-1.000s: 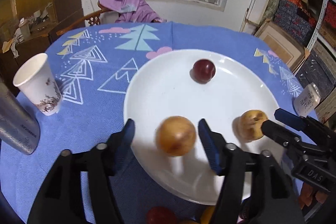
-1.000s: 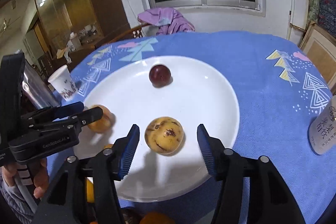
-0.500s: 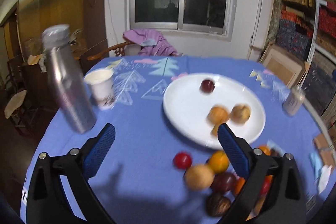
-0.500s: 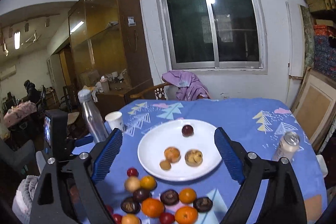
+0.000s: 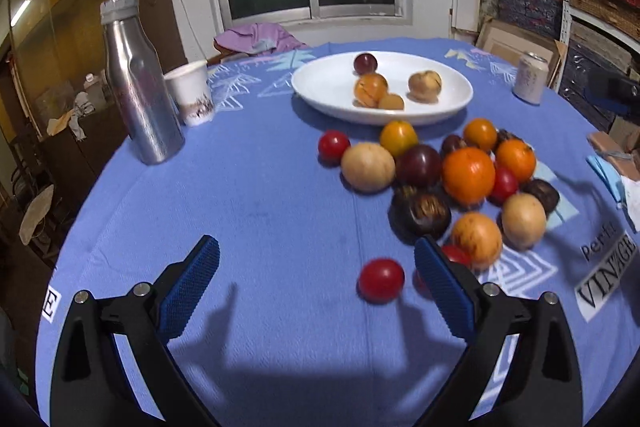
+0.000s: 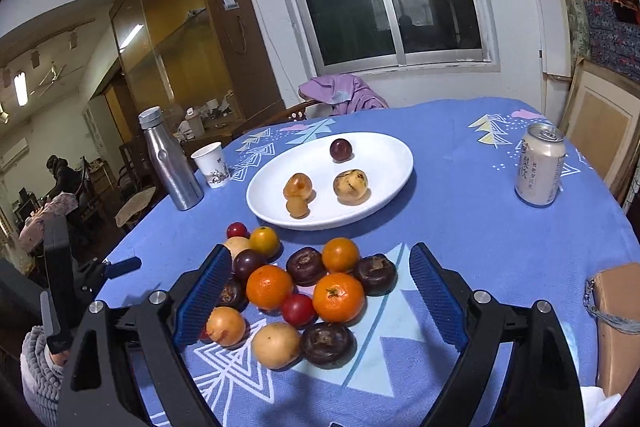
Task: Organize fruits
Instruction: 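Grasp the small red tomato with the left tool while the right tool grasps a mangosteen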
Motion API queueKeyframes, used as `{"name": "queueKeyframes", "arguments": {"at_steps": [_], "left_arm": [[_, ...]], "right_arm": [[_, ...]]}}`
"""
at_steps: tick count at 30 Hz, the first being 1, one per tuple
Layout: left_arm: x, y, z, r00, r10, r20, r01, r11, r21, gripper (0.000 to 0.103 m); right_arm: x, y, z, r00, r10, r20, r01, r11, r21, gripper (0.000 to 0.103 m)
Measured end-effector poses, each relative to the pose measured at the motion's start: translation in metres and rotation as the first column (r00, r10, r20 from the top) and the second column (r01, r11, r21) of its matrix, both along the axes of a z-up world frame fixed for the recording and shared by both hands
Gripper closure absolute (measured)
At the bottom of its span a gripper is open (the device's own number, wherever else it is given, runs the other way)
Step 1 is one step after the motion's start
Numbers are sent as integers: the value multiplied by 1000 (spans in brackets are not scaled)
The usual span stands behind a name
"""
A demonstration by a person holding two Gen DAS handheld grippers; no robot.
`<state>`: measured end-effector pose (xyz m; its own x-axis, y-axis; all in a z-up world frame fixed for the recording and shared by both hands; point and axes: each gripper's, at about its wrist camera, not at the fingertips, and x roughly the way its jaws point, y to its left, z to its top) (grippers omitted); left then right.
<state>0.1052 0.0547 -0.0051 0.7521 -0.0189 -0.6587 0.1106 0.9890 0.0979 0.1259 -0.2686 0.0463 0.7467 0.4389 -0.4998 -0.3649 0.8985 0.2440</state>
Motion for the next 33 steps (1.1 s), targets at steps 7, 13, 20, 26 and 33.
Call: {"name": "queueKeyframes", "arguments": {"at_steps": [7,13,20,26,33], "left_arm": [[3,0,-6,999,-6,-35,6,1000,-10,7],[11,-2,-10,998,-4,-69,4,1000,0,7],[18,-4,-16,993,-30,-115,29,999,-16,25],[20,-13,-21,986,-92,-141,88,995,-35,36],[28,-13,-26,976,-125,-177,108,989,-101,48]], "right_arm": [[-1,10,-6,1000,11,-26,-12,999,-34,12],[-1,17,-8,999,24,-37,-26,998,-53,12],[0,17,-15,997,13,-71,-18,998,-62,12],[-1,18,-23,996,18,-92,-26,996,-83,11],[-5,23,-32,993,34,-111,-47,992,-114,11]]}}
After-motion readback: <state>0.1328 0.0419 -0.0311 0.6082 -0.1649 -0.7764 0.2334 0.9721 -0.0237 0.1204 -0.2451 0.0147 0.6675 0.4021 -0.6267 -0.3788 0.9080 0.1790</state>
